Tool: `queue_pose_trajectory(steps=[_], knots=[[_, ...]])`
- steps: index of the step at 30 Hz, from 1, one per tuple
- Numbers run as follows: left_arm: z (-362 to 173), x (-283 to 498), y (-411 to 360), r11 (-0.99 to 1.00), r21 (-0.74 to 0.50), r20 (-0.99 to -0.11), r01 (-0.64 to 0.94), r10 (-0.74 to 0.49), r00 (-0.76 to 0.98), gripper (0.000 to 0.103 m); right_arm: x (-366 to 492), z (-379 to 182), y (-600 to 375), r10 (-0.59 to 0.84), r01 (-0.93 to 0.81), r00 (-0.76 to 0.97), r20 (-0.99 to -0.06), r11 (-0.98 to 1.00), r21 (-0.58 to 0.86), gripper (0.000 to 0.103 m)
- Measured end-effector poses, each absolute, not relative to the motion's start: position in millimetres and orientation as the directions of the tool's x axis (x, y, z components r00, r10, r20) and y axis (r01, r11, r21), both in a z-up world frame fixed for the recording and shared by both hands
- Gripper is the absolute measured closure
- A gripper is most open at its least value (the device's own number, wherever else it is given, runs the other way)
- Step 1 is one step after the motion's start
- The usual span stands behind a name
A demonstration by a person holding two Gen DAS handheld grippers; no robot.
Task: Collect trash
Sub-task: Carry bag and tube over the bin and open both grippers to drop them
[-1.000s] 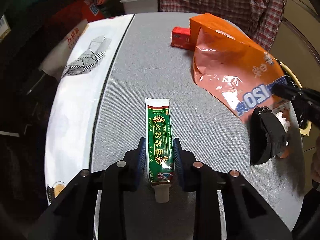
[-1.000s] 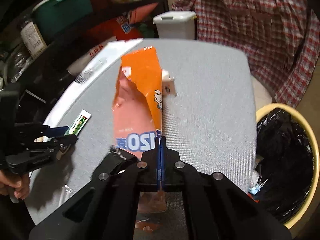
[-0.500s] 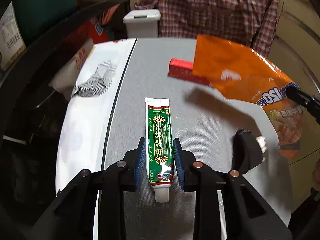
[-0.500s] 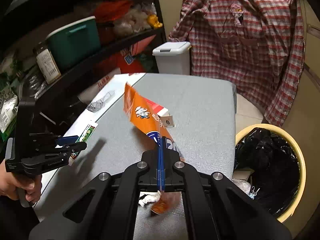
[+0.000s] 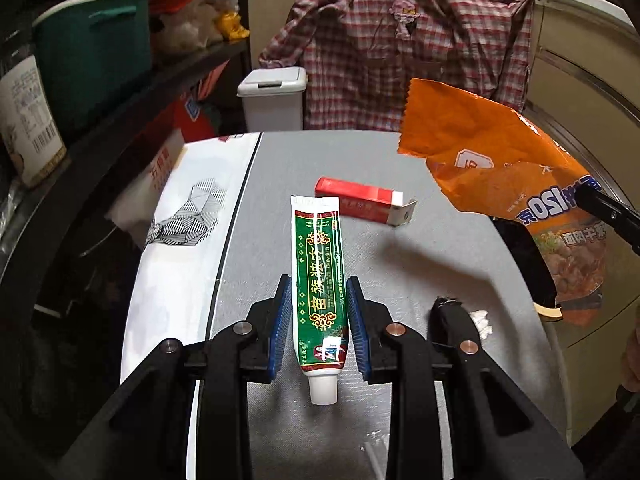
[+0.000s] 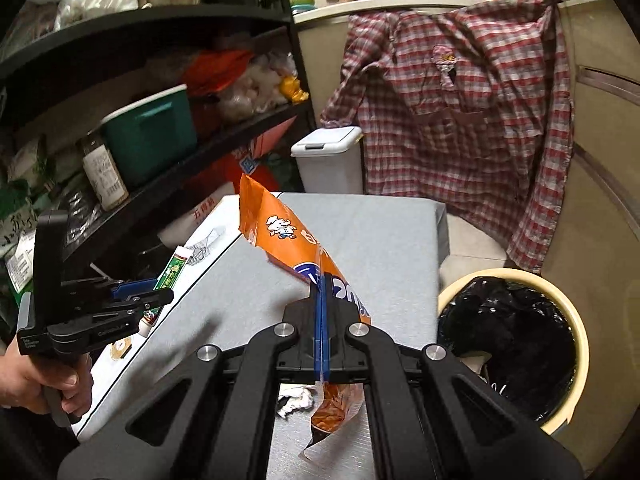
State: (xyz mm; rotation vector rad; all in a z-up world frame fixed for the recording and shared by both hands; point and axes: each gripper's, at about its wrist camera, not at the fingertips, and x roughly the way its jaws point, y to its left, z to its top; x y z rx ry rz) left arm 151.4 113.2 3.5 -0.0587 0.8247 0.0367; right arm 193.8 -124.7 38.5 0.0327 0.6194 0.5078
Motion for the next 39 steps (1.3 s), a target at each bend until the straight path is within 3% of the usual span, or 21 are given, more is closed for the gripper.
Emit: queue_pose_trajectory(steps=[28, 39], knots=[[20, 167, 44, 0.997, -0.043, -0.688, 0.071, -0.081, 0.721, 0.075, 205, 43, -248, 0.322, -0.227, 0.805, -0.498, 0.943, 0.242, 0.103], [43, 176, 21, 0.985, -0.089, -0.653, 0.147, -0.169, 0.738, 0.075, 213, 39, -295, 0.272, -0.147, 0.821, -0.501, 0.95, 0.275, 0.103]])
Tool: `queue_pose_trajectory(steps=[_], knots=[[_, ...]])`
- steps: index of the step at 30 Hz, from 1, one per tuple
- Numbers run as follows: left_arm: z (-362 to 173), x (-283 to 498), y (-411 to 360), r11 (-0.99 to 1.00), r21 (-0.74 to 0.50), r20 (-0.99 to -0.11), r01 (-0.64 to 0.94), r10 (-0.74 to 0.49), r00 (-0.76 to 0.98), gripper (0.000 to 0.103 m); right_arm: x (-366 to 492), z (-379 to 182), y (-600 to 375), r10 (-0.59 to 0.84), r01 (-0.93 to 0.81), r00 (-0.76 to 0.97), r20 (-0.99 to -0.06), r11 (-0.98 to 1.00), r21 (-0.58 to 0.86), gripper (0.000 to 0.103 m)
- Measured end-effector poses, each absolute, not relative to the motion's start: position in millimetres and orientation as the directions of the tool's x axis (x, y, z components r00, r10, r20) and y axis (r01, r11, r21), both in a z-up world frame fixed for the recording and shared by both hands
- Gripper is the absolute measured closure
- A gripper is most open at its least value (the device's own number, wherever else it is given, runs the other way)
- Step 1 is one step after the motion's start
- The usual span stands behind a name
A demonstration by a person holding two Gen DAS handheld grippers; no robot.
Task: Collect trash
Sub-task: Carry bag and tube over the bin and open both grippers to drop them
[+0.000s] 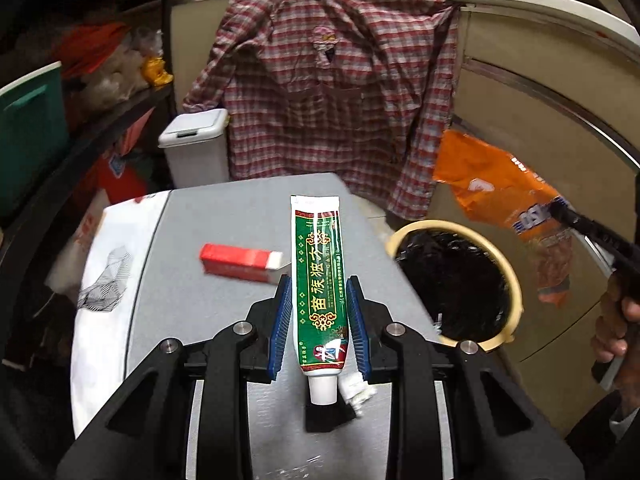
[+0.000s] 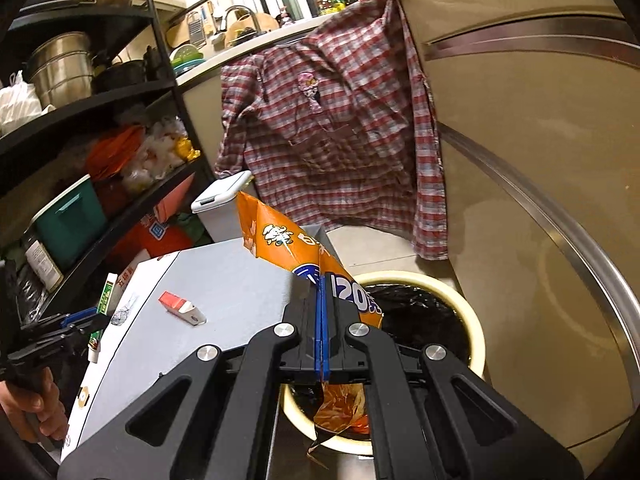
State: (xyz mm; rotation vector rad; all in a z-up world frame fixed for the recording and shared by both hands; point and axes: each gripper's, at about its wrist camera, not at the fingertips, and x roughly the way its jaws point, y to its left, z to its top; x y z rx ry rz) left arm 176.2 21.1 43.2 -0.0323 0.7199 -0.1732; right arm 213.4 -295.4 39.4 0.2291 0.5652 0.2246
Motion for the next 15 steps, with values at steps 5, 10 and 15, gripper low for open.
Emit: queue_pose_trajectory(steps=[5, 10, 15], knots=[[50, 184, -2, 0.974, -0.107, -0.647, 0.201, -0.222, 0.73, 0.075, 214, 36, -303, 0.266, -0.137, 0.811, -0.521, 0.952, 0.273, 0.103], [47, 199, -32, 0.963, -0.137, -0.648, 0.234, -0.265, 0.714, 0.075, 213, 34, -308, 0.26, -0.137, 0.804, -0.535, 0.956, 0.259, 0.103], [42, 217, -65, 0.951, -0.149, -0.654, 0.27, -0.3, 0.695, 0.075, 221, 25, -316, 0.249, -0.109, 0.786, -0.565, 0.957, 0.27, 0.103]])
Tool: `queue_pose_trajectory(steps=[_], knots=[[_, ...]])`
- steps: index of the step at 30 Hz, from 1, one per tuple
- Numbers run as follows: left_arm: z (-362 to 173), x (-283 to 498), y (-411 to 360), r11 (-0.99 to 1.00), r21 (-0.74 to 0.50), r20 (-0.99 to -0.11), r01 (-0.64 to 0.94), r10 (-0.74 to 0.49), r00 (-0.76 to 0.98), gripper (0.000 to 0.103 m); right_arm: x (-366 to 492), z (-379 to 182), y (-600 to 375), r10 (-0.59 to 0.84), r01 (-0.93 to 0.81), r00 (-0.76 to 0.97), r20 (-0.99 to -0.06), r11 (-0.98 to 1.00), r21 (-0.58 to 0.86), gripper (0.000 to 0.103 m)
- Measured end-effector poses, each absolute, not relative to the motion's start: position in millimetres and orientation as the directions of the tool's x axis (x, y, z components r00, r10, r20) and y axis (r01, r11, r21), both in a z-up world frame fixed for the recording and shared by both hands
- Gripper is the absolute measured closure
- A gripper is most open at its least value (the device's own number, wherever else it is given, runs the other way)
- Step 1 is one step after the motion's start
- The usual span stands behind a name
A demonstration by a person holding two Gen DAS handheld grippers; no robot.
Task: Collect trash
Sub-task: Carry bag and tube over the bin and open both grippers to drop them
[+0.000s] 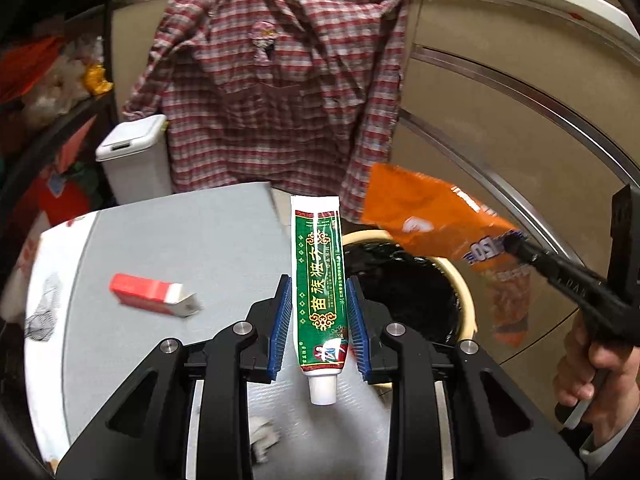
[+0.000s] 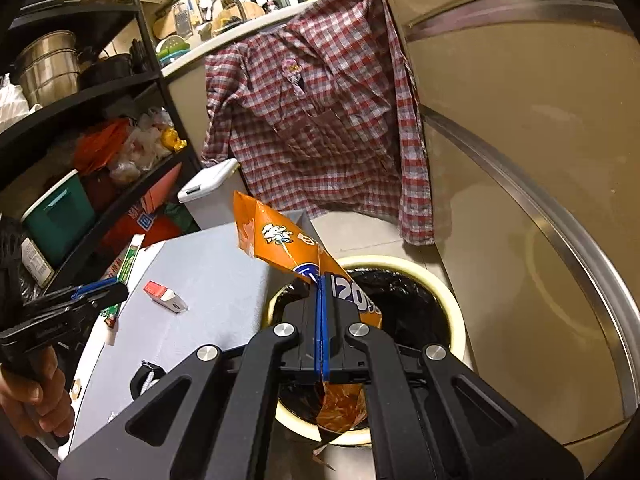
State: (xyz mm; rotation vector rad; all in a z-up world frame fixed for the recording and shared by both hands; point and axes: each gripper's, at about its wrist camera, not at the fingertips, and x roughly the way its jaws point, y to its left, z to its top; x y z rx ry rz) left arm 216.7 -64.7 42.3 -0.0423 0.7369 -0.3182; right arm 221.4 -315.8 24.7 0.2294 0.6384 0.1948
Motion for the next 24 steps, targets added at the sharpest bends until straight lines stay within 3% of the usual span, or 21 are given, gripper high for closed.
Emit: queue_pose_trajectory(steps=[17, 22, 24], knots=[[46, 263, -122, 0.926, -0.182, -0.639, 0.332, -0.368, 0.675, 0.075, 250, -2, -325, 0.215, -0.055, 0.74, -0.638, 0.964, 0.261, 0.102], [34, 274, -134, 0.918, -0.204, -0.666, 0.341, -0.385, 0.639, 0.075, 255, -10, -327, 0.219, -0.056, 0.708, -0.671, 0.965, 0.256, 0.098], [30, 278, -135, 0.913, -0.227, -0.675, 0.339, -0.398, 0.621, 0.074, 257, -15, -324, 0.21, -0.063, 0.691, -0.691, 0.971, 0.232, 0.084]])
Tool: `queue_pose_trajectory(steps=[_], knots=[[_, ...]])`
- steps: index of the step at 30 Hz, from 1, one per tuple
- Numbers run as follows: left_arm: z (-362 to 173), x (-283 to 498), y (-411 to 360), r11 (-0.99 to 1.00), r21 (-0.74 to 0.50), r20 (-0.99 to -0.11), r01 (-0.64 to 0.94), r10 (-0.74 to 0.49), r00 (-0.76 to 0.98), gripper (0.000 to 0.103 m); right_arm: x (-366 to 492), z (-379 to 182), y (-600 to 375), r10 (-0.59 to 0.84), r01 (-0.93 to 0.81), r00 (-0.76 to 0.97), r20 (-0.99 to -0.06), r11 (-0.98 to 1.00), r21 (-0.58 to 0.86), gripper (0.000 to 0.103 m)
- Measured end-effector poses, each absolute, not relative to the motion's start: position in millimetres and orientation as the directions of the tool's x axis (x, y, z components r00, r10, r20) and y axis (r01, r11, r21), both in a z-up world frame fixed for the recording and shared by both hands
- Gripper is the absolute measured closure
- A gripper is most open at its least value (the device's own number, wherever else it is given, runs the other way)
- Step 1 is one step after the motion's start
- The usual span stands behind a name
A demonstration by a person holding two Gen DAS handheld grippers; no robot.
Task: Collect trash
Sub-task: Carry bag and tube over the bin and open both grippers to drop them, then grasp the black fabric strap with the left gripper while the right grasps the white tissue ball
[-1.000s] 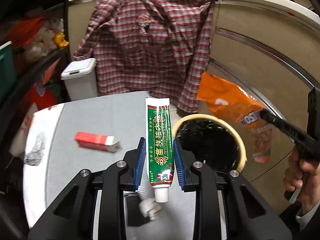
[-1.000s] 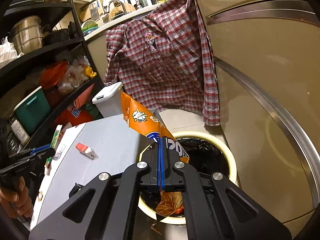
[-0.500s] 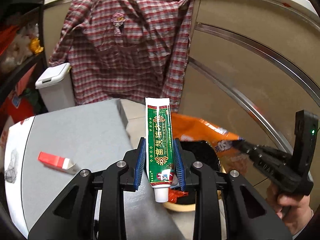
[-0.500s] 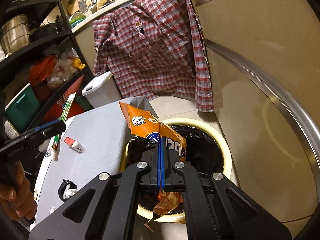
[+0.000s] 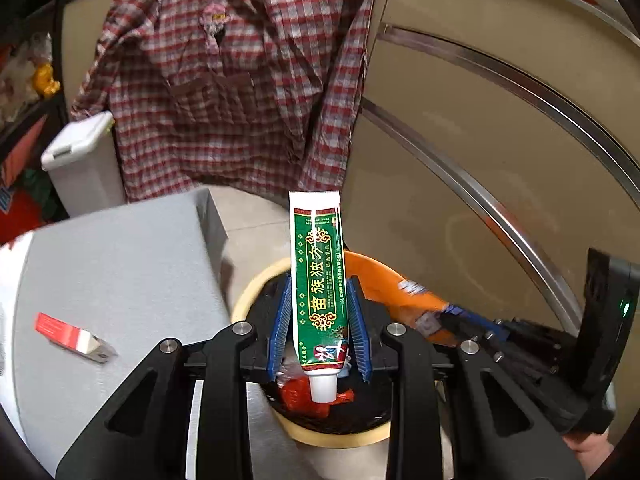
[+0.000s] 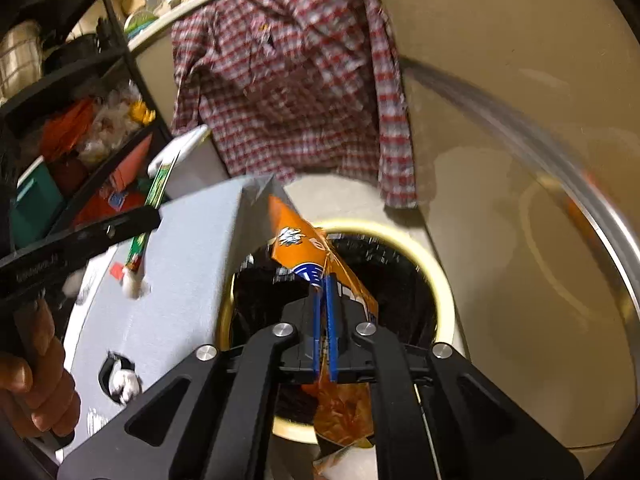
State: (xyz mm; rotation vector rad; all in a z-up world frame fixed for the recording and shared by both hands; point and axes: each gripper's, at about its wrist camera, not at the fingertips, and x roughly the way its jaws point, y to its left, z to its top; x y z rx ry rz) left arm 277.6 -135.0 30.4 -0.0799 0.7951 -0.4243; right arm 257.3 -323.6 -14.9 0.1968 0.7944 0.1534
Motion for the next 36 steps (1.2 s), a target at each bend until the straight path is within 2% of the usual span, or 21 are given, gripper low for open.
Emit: queue_pose_trajectory(steps=[1, 2, 3, 9, 23, 36], knots=[[28, 280, -135, 0.912, -0.242, -0.684, 0.332, -0.403, 0.608, 0.071, 257, -16, -322, 0.195, -0.058, 0.692, -0.695, 0.975, 0.215, 0.077], [26, 281, -136, 0.912, -0.247, -0.688, 0.327, -0.403, 0.604, 0.06, 257, -16, -322, 0.186, -0.056, 0.695, -0.694, 0.977, 0.206, 0.068], [26, 282, -135, 0.913, -0.255, -0.686, 0.317, -0.402, 0.606, 0.056, 256, -16, -322, 0.187, -0.057, 0.697, -0.692, 0.977, 0.205, 0.068], [25, 283, -130, 0.91, -0.28, -0.686, 0.307, -0.413, 0.599, 0.056, 256, -14, -331, 0.186, -0.036, 0.706, -0.683, 0.973, 0.228, 0.066], [48, 252, -106, 0.911, -0.222, -0.657, 0.348, -0.403, 0.636, 0.058, 248, -4, -323, 0.194, -0.054, 0.732, -0.653, 0.972, 0.228, 0.066], [85, 203, -27, 0.941, -0.157, -0.61, 0.301, -0.332, 0.72, 0.059, 233, 17, -301, 0.225, -0.107, 0.781, -0.582, 0.967, 0.23, 0.067]])
